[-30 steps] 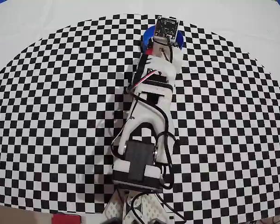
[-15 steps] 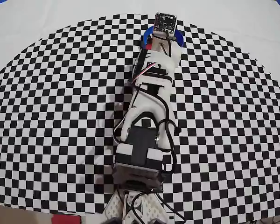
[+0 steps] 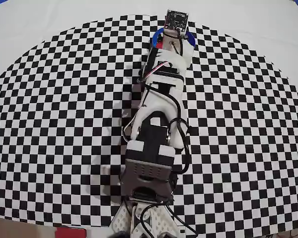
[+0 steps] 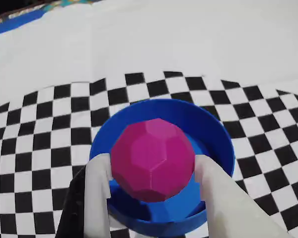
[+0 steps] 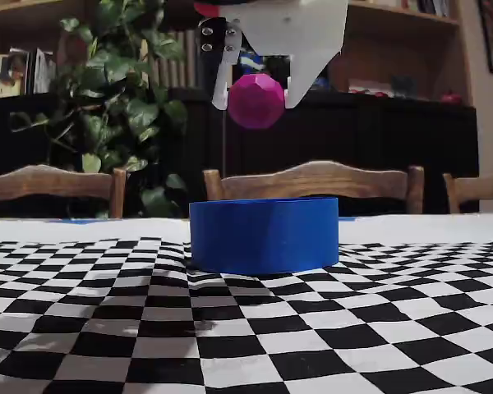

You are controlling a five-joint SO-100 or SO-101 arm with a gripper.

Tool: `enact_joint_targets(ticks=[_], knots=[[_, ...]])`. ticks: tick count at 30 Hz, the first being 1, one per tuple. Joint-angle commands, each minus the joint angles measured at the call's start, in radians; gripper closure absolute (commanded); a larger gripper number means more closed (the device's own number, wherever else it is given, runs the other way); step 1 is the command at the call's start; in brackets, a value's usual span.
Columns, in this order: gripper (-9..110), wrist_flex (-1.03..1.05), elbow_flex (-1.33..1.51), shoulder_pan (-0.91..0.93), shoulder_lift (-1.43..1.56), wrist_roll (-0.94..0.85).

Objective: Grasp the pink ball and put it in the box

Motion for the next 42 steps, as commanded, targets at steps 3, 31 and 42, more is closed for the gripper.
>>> enact_joint_targets(ticks=[3, 31, 42], knots=[[101, -0.017, -0.066, 0.002, -0.012, 0.002], [101, -0.011, -0.242, -0.002, -0.196, 0.003], [101, -0.011, -0.314, -0.002, -0.270, 0.002]])
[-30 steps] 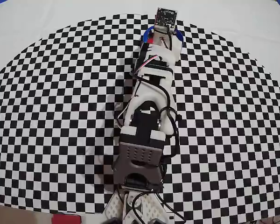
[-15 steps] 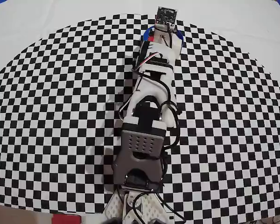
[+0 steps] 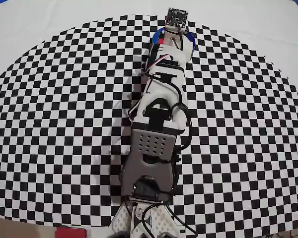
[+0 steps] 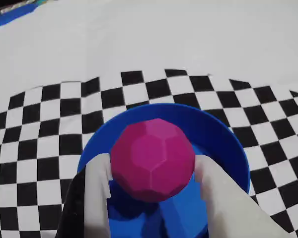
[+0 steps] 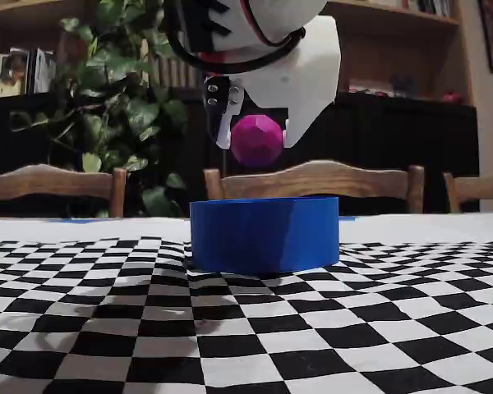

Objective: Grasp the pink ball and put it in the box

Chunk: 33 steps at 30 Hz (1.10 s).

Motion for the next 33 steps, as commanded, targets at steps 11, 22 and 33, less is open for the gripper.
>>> enact_joint_targets(ticks=[11, 22, 33], knots=[[101, -0.011, -0.089, -0.003, -0.037, 0.000], [101, -0.011, -0.121, -0.003, -0.075, -0.002], [101, -0.009, -0.167, -0.002, -0.112, -0.003]])
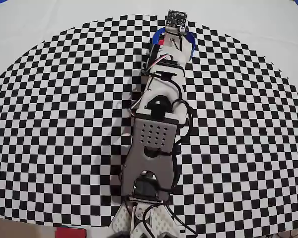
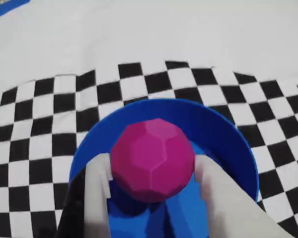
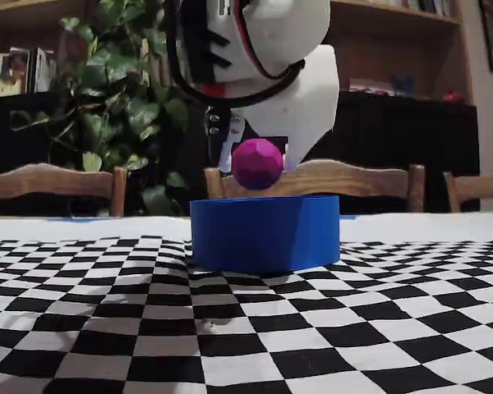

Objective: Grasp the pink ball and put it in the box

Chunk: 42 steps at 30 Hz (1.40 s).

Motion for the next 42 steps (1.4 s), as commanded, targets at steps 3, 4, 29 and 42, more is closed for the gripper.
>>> enact_joint_targets(ticks=[3, 4, 29, 42], knots=[[101, -0.009, -0.072, 0.002, -0.008, -0.006], [101, -0.009, -0.075, 0.003, -0.011, -0.006], [101, -0.009, -0.095, 0.006, -0.037, -0.008], [101, -0.009, -0.100, 0.003, -0.041, -0.006]])
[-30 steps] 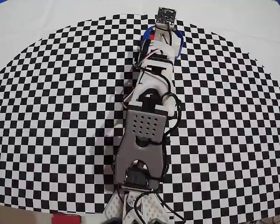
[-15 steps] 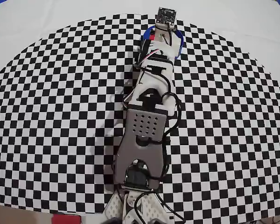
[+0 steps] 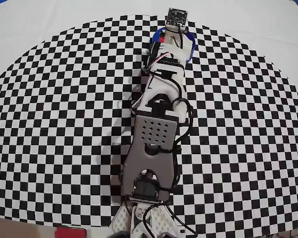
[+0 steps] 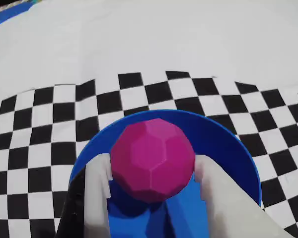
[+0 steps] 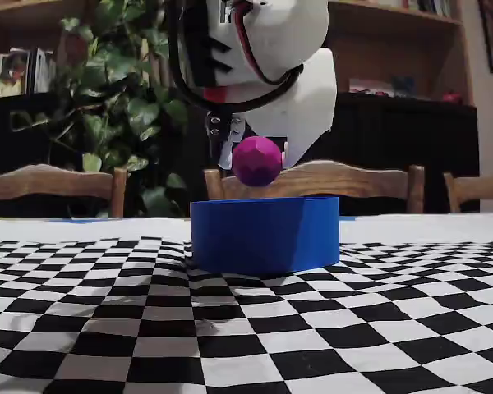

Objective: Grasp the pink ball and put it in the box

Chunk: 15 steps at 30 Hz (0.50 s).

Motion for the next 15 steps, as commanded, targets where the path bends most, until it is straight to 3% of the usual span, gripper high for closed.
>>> enact_joint_targets(ticks=[1, 9, 10, 11, 13, 15], knots=[[101, -0.009, -0.043, 0.002, 0.006, -0.006], [101, -0.014, -0.044, 0.003, 0.006, -0.008], [98, -0.014, -0.044, 0.005, 0.008, -0.008], [86, -0.015, -0.044, 0.008, 0.008, -0.008], [73, -0.025, -0.044, 0.011, 0.006, -0.005], [70, -0.028, -0.044, 0.012, 0.006, -0.002]])
